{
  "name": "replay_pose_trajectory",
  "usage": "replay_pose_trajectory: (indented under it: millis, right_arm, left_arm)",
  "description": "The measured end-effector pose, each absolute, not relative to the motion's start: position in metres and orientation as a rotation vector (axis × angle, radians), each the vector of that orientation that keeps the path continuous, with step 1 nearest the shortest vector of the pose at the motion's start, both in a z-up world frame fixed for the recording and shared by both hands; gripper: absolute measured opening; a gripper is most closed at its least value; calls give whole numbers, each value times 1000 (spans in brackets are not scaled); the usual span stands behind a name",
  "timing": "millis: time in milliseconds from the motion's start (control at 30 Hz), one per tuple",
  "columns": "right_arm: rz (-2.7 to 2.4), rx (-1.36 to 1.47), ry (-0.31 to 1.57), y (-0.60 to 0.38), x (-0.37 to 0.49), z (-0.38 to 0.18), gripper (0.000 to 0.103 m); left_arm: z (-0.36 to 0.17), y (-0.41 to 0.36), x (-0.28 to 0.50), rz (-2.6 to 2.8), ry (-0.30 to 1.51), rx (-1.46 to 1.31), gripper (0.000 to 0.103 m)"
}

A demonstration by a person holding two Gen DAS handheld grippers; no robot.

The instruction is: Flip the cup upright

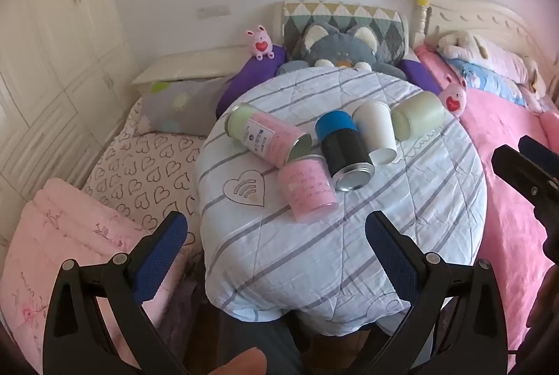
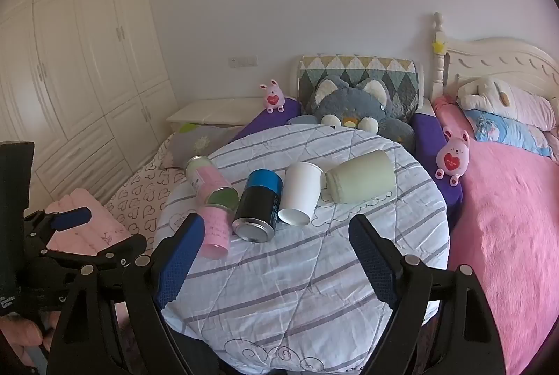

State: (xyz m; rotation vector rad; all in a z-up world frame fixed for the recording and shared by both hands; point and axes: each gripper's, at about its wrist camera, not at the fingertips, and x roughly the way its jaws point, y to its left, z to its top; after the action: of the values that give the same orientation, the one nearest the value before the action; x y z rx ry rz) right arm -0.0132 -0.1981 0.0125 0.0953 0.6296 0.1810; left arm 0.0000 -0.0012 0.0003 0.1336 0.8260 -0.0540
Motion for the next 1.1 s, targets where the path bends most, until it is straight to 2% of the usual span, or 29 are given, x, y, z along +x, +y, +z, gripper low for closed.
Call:
replay_pose_trajectory:
  millis: [1100]
  right_arm:
    - [209,55,644,-185,-1,10,86]
  left_arm:
    - [-5,13,7,-26,823,127,103]
